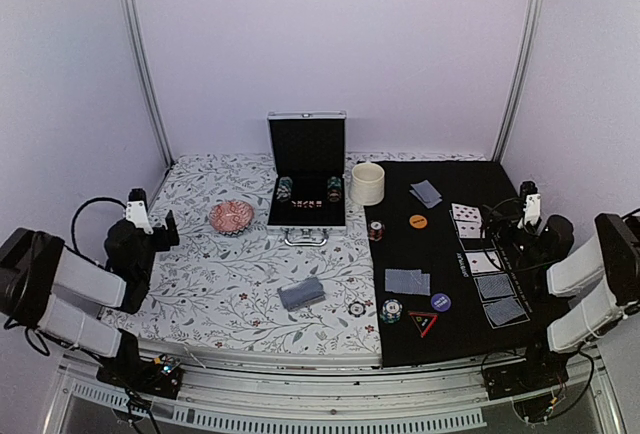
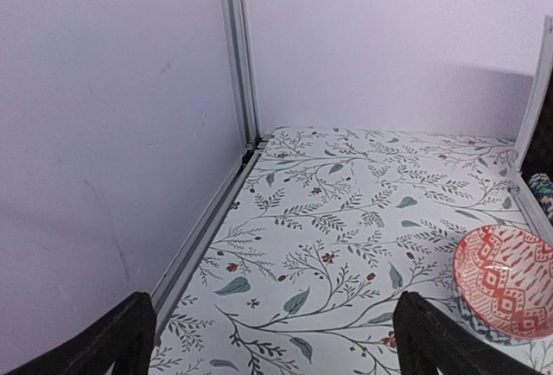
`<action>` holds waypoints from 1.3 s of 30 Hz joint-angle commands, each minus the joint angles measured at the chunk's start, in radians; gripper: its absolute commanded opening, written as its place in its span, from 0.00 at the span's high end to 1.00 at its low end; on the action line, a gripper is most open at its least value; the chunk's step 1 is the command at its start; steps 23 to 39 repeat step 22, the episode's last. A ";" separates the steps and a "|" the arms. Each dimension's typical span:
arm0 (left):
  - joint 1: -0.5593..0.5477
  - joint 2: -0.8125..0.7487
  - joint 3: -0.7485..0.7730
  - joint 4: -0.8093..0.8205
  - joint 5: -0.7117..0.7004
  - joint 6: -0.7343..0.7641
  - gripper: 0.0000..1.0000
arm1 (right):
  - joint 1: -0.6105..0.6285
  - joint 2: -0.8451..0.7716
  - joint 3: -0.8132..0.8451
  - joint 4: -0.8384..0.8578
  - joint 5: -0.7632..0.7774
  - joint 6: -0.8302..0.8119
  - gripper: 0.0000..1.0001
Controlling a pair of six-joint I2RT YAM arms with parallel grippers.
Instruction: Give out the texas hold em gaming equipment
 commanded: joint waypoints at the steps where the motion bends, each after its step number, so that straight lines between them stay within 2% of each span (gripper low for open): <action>1: 0.039 0.166 0.043 0.279 0.123 0.032 0.02 | -0.006 0.144 -0.018 0.269 -0.058 -0.044 0.01; 2: 0.050 0.229 0.048 0.330 0.141 0.024 0.02 | -0.006 0.129 0.016 0.166 -0.045 -0.045 0.01; 3: 0.058 0.295 0.046 0.431 0.132 0.035 0.02 | -0.001 0.132 0.047 0.144 -0.032 -0.046 0.01; 4: 0.060 0.287 0.055 0.385 0.140 0.026 0.02 | 0.008 0.135 0.043 0.154 -0.011 -0.049 0.01; 5: 0.068 0.245 0.079 0.254 0.167 0.002 0.02 | 0.009 0.131 0.044 0.146 -0.011 -0.053 0.01; 7: 0.082 0.279 0.085 0.326 0.208 0.025 0.02 | 0.008 0.134 0.042 0.155 -0.009 -0.054 0.01; 9: 0.087 0.254 0.122 0.197 0.226 0.003 0.02 | 0.009 0.132 0.042 0.152 -0.009 -0.055 0.01; 11: 0.090 0.277 0.111 0.261 0.219 0.017 0.02 | 0.009 0.132 0.042 0.154 -0.009 -0.055 0.01; 13: 0.088 0.261 0.116 0.219 0.219 0.006 0.02 | 0.010 0.132 0.042 0.154 -0.009 -0.053 0.01; 39: 0.089 0.269 0.111 0.245 0.218 0.011 0.02 | 0.010 0.133 0.042 0.153 -0.008 -0.052 0.01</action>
